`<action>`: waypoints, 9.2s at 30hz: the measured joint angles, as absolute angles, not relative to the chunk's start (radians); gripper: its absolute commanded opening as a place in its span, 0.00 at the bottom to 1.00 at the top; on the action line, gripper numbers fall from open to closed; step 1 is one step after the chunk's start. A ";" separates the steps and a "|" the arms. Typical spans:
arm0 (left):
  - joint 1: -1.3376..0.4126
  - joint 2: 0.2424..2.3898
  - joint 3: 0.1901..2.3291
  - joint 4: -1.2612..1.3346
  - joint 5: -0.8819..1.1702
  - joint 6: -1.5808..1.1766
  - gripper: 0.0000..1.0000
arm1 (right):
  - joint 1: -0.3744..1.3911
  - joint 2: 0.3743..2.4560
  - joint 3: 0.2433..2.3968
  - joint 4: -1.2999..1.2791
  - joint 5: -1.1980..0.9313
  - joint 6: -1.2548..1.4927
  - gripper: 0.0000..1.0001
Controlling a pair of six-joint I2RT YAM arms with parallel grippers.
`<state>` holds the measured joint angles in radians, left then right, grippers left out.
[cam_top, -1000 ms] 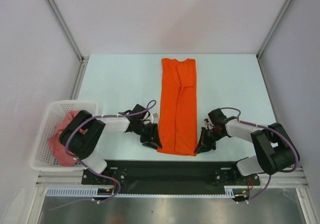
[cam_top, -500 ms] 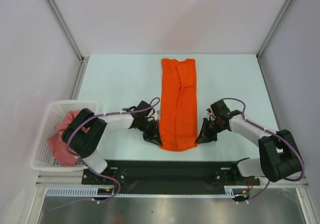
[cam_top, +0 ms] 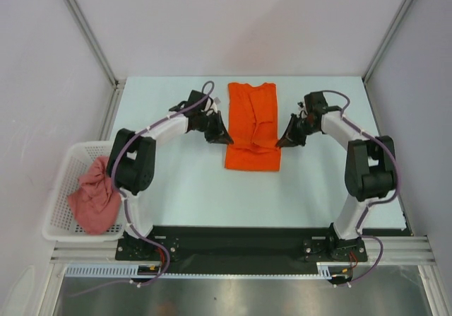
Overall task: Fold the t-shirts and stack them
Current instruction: Fold the tshirt
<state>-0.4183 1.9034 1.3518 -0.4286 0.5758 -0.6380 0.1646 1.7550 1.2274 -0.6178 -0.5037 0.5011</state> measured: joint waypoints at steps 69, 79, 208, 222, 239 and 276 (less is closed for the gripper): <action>-0.420 1.951 1.339 -0.476 0.480 -0.461 0.45 | 0.156 1.847 1.208 -0.657 -0.539 0.357 0.42; -0.385 1.950 1.329 -0.414 0.511 -0.443 0.31 | 0.159 1.829 1.139 -0.574 -0.562 0.323 0.34; -0.572 1.510 0.638 0.131 0.311 -1.263 0.65 | 0.035 1.196 0.616 -0.368 -0.394 0.825 0.72; -0.741 1.579 0.497 0.367 0.105 -1.616 0.59 | 0.269 0.952 0.290 -0.205 -0.115 1.233 0.59; -0.770 1.637 0.516 0.411 0.052 -1.729 0.50 | 0.279 1.046 0.224 0.045 -0.056 1.403 0.44; -0.789 1.603 0.420 0.454 0.067 -1.784 0.00 | 0.293 0.941 0.240 -0.182 -0.079 1.351 0.00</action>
